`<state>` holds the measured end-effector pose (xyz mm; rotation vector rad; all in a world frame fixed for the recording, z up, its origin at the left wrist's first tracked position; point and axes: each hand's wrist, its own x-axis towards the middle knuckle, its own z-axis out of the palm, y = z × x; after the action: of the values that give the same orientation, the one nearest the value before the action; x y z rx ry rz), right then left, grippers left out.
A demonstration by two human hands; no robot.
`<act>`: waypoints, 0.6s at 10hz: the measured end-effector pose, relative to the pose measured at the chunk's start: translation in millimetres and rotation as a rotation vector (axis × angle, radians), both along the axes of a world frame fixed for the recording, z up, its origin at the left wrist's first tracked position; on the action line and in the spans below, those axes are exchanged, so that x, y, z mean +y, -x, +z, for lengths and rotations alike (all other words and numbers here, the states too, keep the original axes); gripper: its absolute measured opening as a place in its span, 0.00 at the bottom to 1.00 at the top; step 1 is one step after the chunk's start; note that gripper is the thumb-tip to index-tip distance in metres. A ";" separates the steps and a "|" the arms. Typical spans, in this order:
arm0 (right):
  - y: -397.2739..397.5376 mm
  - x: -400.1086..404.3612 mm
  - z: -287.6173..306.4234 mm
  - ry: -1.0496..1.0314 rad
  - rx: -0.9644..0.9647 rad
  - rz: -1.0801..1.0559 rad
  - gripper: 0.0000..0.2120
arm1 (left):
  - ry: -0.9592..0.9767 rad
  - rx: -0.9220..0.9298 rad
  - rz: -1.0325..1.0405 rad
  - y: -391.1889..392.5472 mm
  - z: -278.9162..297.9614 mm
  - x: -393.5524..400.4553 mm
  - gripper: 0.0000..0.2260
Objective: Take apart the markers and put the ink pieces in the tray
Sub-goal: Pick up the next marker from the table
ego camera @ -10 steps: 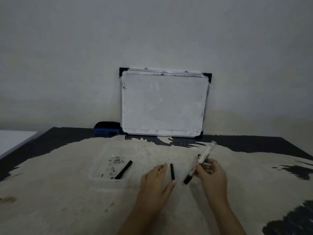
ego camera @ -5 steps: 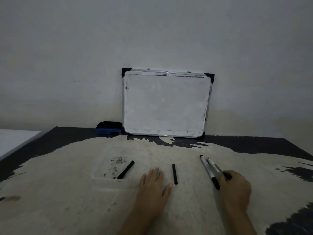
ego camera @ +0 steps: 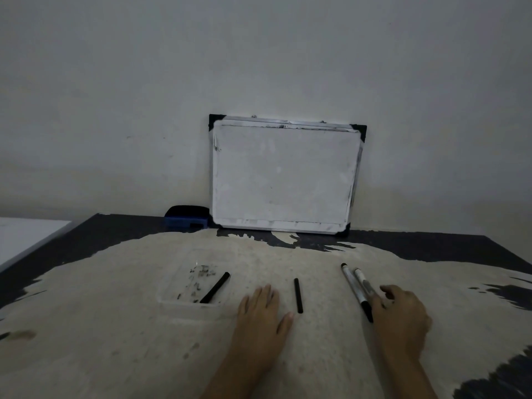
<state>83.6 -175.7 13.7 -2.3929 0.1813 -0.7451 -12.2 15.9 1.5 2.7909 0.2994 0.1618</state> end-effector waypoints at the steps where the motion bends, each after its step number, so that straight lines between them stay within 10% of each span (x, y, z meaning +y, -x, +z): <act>1: 2.5 3.1 0.8 0.037 -0.072 0.044 0.08 | -0.007 0.003 -0.005 0.4 0.7 -0.3 0.26; 6: 7.1 18.1 2.1 0.147 -0.004 0.127 0.08 | 0.042 -0.111 0.020 0.9 -0.3 -1.0 0.25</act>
<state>76.6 -157.6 15.7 -2.5136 -0.0284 -0.7253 -13.1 14.8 1.2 2.7254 0.3005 0.3109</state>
